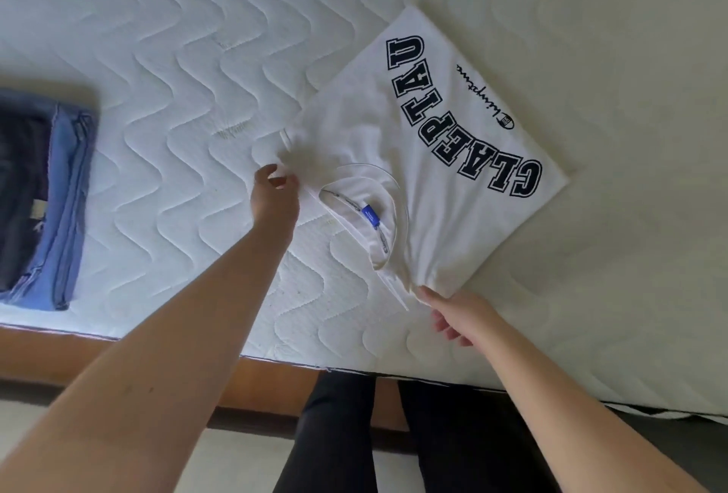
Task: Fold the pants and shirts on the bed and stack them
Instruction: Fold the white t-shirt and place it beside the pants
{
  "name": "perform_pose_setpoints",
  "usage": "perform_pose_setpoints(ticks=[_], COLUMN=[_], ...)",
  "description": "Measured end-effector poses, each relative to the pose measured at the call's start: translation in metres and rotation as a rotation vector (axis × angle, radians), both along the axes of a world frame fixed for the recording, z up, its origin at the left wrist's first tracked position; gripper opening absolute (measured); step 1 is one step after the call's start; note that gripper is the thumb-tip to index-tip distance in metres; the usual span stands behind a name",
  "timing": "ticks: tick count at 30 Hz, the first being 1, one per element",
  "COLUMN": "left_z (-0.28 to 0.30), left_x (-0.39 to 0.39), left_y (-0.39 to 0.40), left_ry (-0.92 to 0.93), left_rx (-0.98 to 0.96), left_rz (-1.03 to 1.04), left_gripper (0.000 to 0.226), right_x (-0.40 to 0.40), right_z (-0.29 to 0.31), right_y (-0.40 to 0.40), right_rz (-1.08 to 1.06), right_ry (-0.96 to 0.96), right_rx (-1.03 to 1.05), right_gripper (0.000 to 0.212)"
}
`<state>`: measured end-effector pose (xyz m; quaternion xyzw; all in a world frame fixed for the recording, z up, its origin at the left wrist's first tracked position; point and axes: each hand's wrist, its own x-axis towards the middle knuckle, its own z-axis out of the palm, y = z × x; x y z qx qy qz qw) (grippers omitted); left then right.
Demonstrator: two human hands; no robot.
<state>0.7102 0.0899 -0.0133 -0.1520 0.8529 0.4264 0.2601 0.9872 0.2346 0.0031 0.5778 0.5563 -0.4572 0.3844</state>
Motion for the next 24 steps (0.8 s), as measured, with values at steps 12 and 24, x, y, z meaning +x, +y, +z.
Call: perform_pose_setpoints(ticks=[12, 24], left_z=[0.012, 0.02], left_x=[0.103, 0.21], left_y=[-0.013, 0.01], left_ry=[-0.09, -0.23], left_rx=[0.202, 0.163], left_rz=[0.192, 0.418], left_gripper=[0.019, 0.024], right_x=[-0.088, -0.216], right_z=[0.026, 0.005], right_y=[0.06, 0.021], right_rz=[0.502, 1.127], right_ry=[0.574, 1.102], right_rx=[0.076, 0.221], right_gripper=[0.02, 0.034])
